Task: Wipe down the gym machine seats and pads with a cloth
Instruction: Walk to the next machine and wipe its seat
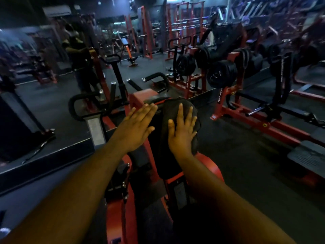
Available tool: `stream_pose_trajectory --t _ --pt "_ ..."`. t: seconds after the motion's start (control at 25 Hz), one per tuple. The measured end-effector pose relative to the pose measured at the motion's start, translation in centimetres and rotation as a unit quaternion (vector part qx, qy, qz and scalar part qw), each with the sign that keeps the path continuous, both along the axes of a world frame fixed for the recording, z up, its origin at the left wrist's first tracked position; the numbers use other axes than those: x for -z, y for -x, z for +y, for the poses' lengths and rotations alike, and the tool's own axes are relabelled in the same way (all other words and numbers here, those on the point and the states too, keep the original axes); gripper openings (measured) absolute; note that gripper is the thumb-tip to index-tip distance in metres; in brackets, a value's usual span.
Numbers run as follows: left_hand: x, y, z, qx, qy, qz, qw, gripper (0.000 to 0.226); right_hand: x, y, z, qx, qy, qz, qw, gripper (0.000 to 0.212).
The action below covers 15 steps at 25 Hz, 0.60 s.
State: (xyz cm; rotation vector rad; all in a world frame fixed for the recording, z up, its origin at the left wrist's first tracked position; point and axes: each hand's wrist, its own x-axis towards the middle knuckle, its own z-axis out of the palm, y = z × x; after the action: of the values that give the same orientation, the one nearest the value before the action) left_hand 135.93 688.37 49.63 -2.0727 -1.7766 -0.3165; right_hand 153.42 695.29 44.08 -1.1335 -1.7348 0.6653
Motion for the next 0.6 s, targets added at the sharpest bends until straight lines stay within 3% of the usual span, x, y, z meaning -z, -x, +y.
stream_pose_trajectory --t 0.08,0.24,0.44,0.6 --pt "0.1 1.4 1.0 0.05 -0.005 -0.009 0.999 0.067 -0.1 0.3 2.5 0.024 -0.02 0.023 0.999 0.06" --pt "0.4 3.4 2.6 0.157 -0.02 -0.024 0.987 0.064 -1.6 1.5 4.6 0.131 0.012 0.182 0.975 0.066" --pt "-0.1 5.4 3.8 0.264 0.005 -0.056 0.963 0.062 4.7 8.8 -5.2 0.203 -0.005 0.119 0.972 0.063" --pt "-0.2 6.1 5.1 0.32 -0.008 -0.016 0.947 0.063 1.3 6.8 -1.3 0.247 0.071 0.171 0.951 0.068"
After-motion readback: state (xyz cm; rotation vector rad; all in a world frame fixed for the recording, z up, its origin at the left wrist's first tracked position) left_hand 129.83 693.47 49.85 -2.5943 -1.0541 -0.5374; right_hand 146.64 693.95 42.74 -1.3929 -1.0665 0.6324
